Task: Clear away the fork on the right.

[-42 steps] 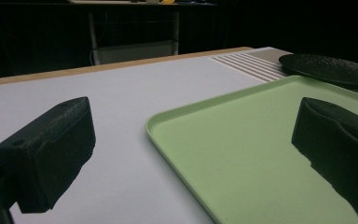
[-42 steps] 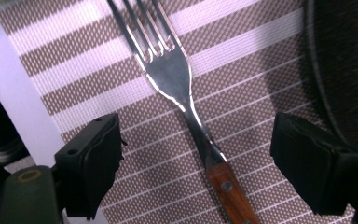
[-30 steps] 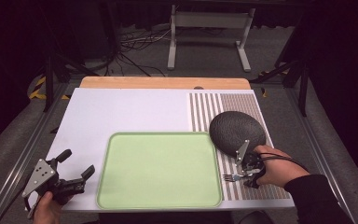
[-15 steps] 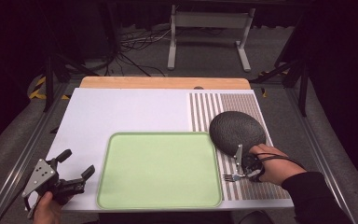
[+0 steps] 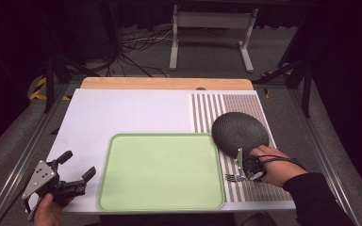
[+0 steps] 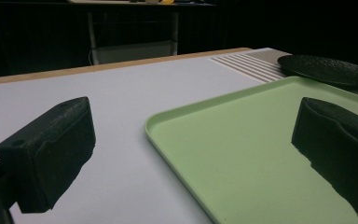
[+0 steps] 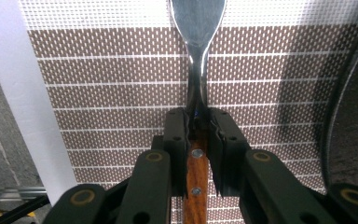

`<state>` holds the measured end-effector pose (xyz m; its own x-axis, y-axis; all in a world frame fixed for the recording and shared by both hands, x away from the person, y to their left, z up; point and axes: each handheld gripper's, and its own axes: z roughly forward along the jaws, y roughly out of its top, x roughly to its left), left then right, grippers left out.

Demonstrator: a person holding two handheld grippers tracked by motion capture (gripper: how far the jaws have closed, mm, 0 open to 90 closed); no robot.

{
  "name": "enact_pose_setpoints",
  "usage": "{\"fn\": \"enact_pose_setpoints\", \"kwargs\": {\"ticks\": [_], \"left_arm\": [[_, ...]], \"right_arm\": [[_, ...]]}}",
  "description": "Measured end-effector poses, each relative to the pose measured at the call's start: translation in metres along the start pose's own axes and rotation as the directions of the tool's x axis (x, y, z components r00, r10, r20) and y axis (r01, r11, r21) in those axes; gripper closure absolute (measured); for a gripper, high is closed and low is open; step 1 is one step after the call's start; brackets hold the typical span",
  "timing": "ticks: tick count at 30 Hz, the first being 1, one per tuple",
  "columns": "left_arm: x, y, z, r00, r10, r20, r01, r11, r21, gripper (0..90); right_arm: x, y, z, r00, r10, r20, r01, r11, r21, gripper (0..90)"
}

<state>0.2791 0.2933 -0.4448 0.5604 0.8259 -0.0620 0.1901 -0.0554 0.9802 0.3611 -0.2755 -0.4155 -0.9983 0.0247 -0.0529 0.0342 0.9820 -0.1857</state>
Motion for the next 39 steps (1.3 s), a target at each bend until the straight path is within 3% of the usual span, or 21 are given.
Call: {"fn": "enact_pose_setpoints", "kwargs": {"ticks": [4,11,22,34,39], "left_arm": [[0.0,0.0,0.0,1.0,0.0,-0.001,0.0,1.0,0.0,0.1],[0.0,0.0,0.001,1.0,0.0,-0.002,0.0,1.0,-0.002,0.1],[0.0,0.0,0.0,1.0,0.001,-0.003,-0.001,1.0,-0.001,0.1],[0.0,0.0,0.0,1.0,-0.002,-0.002,0.002,1.0,-0.003,0.1],[0.0,0.0,0.0,1.0,-0.003,-0.002,0.003,1.0,-0.007,0.1]], "right_arm": [[0.001,0.0,-0.002,1.0,0.007,0.004,-0.007,1.0,-0.004,78.2],[0.001,-0.003,-0.02,0.9982,0.051,0.032,-0.05,0.998,-0.039,78.3],[-0.001,-0.001,-0.046,0.9947,0.065,0.08,-0.058,0.995,-0.083,78.3],[-0.007,0.023,-0.074,0.99,0.071,0.122,-0.055,0.989,-0.137,78.3],[-0.01,0.035,-0.08,0.9898,0.054,0.132,-0.033,0.987,-0.155,78.3]]}}
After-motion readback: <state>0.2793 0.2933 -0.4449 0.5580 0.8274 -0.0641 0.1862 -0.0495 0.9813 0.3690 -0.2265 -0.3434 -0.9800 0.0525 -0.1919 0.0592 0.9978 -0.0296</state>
